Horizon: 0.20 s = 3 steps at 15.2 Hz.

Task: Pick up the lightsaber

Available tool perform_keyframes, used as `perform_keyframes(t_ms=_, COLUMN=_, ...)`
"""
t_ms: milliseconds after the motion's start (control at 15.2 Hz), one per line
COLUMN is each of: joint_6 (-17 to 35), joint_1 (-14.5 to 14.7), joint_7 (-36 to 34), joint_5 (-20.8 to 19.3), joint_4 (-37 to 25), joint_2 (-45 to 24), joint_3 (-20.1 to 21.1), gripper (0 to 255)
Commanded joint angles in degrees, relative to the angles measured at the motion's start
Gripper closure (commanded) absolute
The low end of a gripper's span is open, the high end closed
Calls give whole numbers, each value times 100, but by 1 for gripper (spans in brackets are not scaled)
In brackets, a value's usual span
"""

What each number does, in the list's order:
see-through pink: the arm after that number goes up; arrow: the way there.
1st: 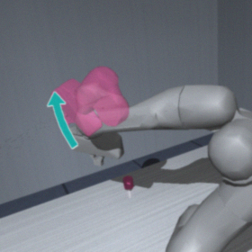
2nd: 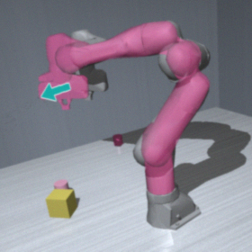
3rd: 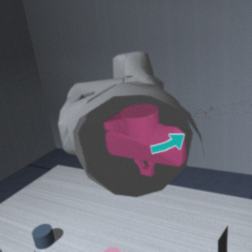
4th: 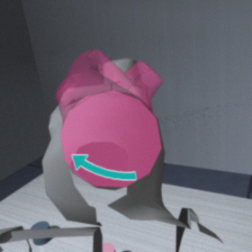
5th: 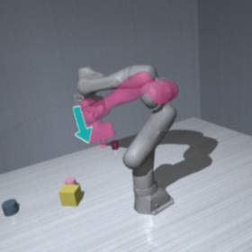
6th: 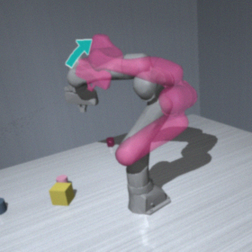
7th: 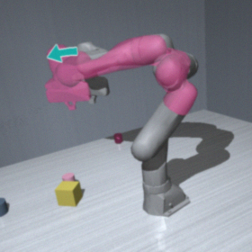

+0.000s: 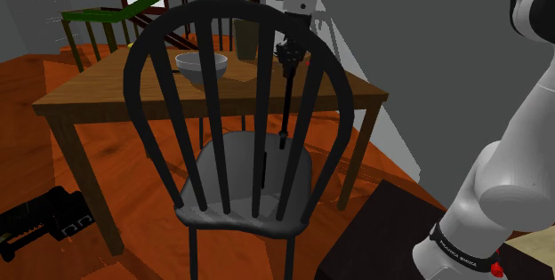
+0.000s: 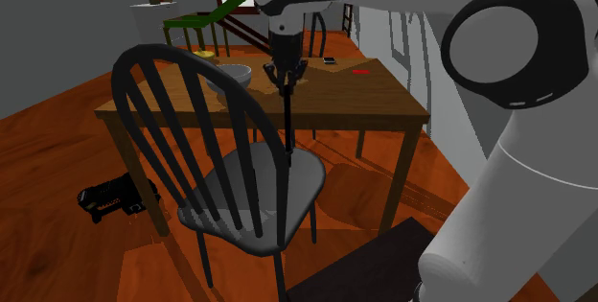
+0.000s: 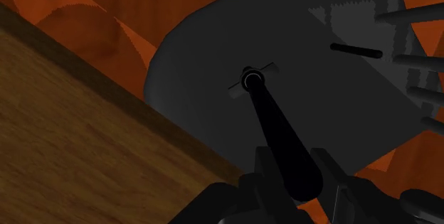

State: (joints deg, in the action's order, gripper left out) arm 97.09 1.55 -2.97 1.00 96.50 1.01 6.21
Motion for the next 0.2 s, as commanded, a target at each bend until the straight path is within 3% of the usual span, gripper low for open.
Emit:
perform_keyframes(t_ms=0, joint_6=-157, joint_1=-6, joint_7=9, joint_5=-3, joint_4=-180, joint_2=-25, joint_3=-6, gripper=255)
perform_keyframes(t_ms=132, joint_6=-169, joint_1=-6, joint_7=8, joint_5=-3, joint_4=-194, joint_2=-27, joint_3=-6, gripper=255)
